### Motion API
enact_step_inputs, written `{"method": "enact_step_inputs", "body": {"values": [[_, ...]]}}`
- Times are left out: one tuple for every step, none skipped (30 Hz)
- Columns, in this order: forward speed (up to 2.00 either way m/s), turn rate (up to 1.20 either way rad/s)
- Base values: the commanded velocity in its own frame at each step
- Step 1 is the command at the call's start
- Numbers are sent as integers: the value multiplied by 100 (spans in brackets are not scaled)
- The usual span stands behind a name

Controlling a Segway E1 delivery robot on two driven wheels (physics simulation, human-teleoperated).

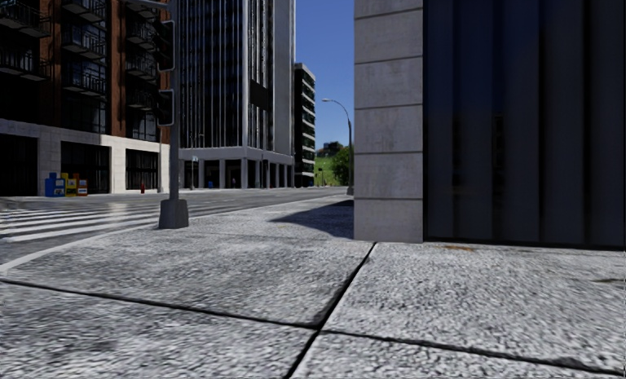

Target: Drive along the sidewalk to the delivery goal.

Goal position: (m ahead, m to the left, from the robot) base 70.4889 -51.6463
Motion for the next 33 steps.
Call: {"method": "enact_step_inputs", "body": {"values": [[155,55],[200,54],[200,54],[200,54],[200,54],[200,54],[200,54],[200,54],[200,54],[200,54],[200,51],[200,0],[200,0],[200,0],[200,0],[200,0],[200,0],[200,0],[200,0],[200,0],[200,0],[200,0],[200,0],[200,0],[200,0],[200,0],[200,0],[200,0],[200,0],[200,0],[200,0],[200,0],[200,0]]}}
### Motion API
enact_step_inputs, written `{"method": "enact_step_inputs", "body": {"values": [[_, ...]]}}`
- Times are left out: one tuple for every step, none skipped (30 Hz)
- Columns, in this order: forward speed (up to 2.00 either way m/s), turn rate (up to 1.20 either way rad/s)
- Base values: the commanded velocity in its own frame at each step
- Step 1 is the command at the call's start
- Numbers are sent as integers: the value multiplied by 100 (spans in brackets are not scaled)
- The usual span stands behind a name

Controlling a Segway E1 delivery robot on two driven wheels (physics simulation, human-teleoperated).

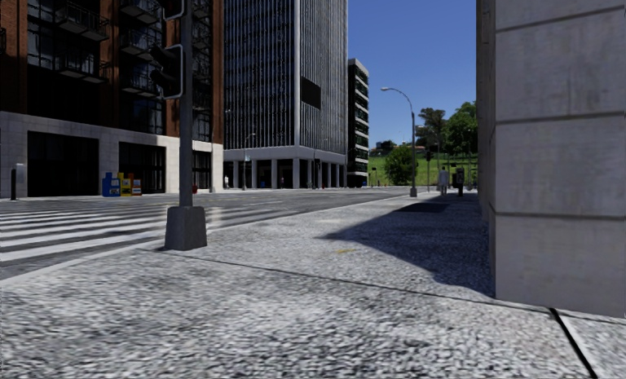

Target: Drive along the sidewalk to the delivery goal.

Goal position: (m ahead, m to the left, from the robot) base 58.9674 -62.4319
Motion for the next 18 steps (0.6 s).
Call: {"method": "enact_step_inputs", "body": {"values": [[200,0],[200,0],[200,0],[200,-2],[200,-2],[200,-5],[200,-6],[200,-6],[200,-6],[200,-6],[200,-7],[200,-9],[200,-12],[200,-16],[200,-16],[200,-19],[200,-22],[200,-34]]}}
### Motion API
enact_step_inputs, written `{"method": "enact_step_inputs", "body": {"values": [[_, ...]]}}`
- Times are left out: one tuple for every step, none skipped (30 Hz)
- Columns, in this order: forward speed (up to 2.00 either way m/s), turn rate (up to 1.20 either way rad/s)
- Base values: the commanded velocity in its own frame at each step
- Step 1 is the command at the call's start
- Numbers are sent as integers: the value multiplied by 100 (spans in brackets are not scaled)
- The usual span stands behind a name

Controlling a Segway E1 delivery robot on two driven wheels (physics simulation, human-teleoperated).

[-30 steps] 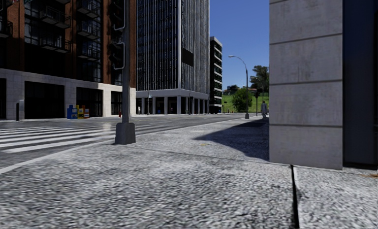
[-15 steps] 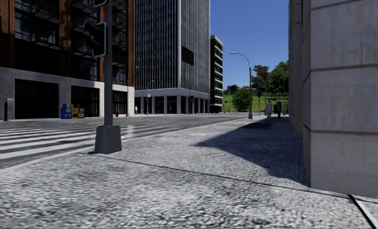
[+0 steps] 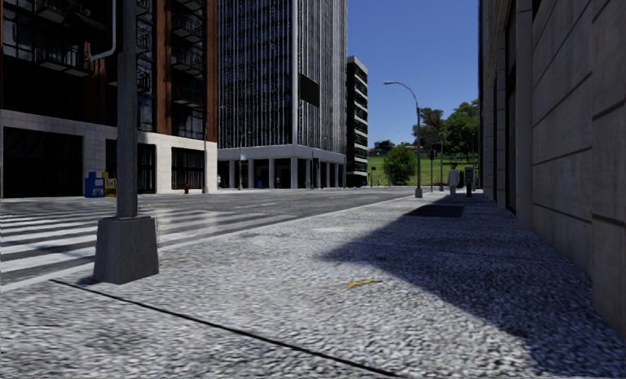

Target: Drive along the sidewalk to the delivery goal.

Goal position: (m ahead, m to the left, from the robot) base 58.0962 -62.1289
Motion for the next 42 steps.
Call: {"method": "enact_step_inputs", "body": {"values": [[200,-37],[200,-38],[200,-39],[200,-39],[200,-40],[200,-40],[200,-42],[200,-46],[200,-46],[200,-50],[200,-51],[200,-52],[200,-52],[200,-52],[200,-52],[200,-52],[200,-52],[200,-52],[200,-52],[200,-52],[200,-52],[200,-52],[200,-52],[200,-51],[200,-50],[200,-47],[200,-46],[200,-46],[200,-45],[200,-43],[200,-42],[200,-42],[200,-42],[200,-41],[200,-41],[200,-41],[200,-41],[200,-39],[200,-33],[200,-32],[200,-31],[200,-31]]}}
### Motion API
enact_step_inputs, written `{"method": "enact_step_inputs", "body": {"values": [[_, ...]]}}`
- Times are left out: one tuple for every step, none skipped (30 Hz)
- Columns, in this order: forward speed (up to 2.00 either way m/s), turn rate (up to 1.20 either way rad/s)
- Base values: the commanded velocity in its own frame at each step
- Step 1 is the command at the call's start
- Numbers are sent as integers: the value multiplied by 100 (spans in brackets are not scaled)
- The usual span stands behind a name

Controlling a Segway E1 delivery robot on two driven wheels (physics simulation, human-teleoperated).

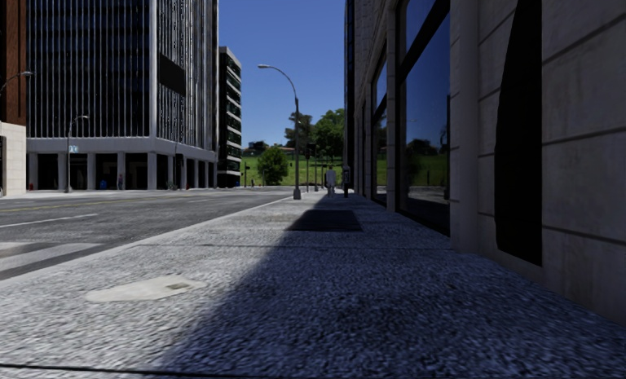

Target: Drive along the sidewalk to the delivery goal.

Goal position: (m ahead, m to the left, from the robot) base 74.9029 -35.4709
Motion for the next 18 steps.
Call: {"method": "enact_step_inputs", "body": {"values": [[200,-31],[200,-31],[200,-15],[200,-15],[200,0],[200,0],[200,0],[200,0],[200,0],[200,0],[200,0],[200,0],[200,0],[200,0],[200,0],[200,0],[200,0],[200,0]]}}
